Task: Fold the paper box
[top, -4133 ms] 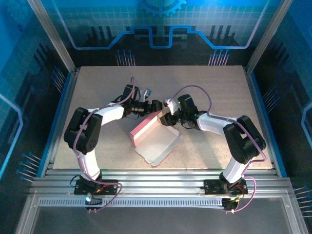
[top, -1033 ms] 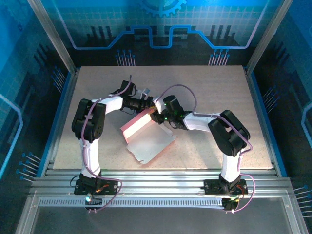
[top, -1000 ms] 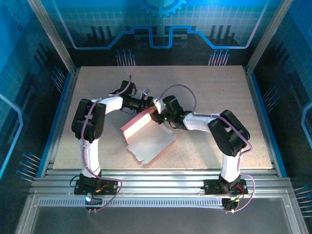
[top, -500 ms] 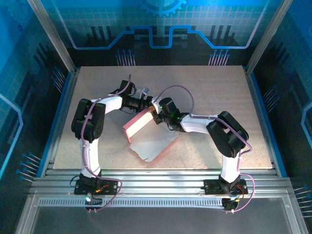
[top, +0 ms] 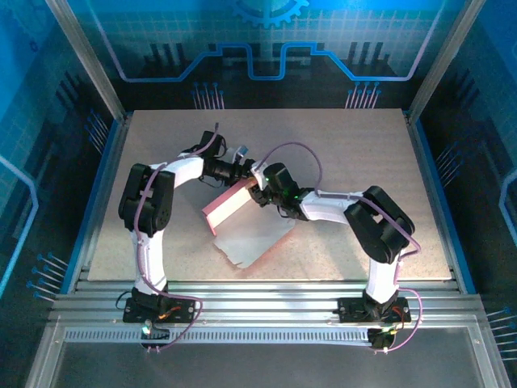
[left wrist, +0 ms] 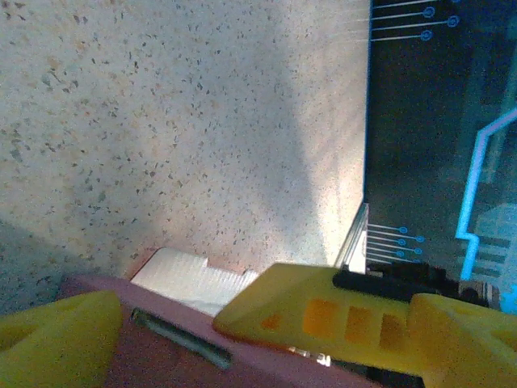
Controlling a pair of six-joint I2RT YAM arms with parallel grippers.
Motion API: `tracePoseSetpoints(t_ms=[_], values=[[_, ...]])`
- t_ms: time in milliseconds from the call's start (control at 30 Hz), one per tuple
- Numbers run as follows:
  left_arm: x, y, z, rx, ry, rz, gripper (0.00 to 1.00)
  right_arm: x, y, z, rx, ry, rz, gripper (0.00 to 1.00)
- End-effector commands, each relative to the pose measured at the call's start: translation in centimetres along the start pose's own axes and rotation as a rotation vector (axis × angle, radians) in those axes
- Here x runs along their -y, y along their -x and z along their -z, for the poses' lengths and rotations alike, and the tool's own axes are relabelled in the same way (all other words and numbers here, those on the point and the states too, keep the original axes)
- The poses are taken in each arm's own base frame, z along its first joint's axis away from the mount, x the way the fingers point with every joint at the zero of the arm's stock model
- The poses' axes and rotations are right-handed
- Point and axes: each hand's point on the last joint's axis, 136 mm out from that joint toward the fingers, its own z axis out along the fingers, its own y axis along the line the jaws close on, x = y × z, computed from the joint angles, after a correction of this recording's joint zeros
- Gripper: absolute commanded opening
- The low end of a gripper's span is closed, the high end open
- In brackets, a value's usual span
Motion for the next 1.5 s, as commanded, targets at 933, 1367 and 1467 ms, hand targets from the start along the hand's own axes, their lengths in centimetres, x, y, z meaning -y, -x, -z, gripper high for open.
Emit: tracePoseSetpoints(t_ms=[933,1367,1467], values=[[4.7,-3.3,2.4,-0.121,0.640,-0.438,0.85,-2.4,-5.2,16.8,0.033,0.228,-0.236,1.00],[3.5,-4.4,0.9,-0.291,0.734,-0.493,0.71,1.0,-6.2,21.3,0.101,0.238,-0.417,1.00],[3.1,-4.6,0.8,-0.309,0.744,-0.490,0.65,1.3,-6.4,21.3,0.104,0.232,-0.432,1.00]])
